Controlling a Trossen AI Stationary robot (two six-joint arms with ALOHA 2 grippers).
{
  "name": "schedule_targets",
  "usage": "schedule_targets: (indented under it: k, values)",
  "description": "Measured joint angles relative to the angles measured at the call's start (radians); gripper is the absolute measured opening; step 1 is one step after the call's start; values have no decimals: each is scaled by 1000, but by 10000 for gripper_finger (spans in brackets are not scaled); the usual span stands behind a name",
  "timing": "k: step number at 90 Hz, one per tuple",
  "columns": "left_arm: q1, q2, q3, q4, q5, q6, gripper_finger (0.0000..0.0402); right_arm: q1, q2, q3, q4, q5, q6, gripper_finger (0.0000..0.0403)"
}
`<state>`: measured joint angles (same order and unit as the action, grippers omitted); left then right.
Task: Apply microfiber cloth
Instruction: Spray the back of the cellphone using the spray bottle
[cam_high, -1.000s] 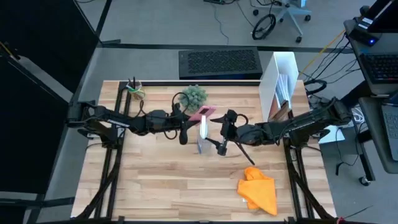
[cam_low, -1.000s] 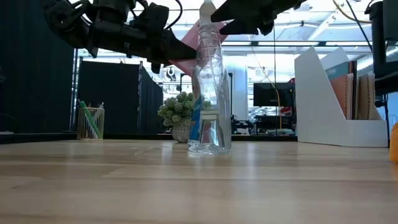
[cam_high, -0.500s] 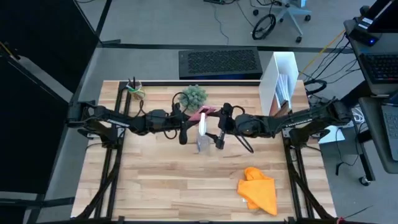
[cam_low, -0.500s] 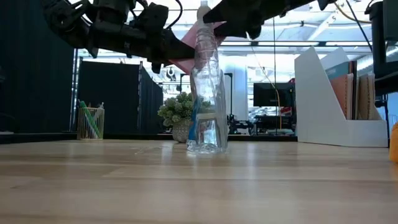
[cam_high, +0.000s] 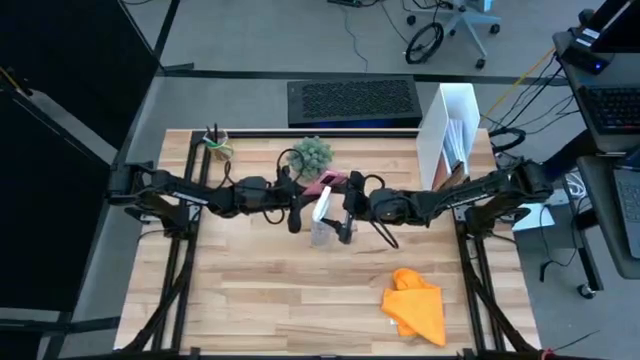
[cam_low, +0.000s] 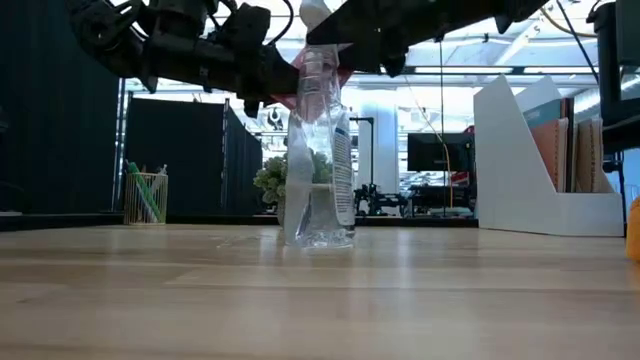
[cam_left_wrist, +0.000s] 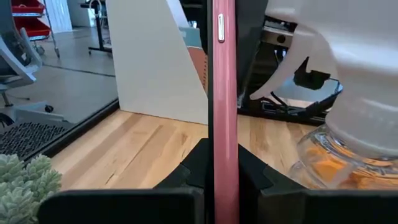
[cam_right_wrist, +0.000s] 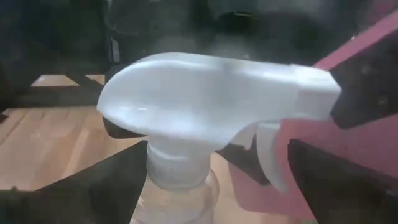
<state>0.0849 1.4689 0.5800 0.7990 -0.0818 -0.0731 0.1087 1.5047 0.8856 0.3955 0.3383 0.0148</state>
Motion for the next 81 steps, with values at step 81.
schedule_targets:
  k: [81]
  values:
    - [0, 1, 0, 7, -1, 1, 15, 103, 16, 0, 36, 211, -37, 236]
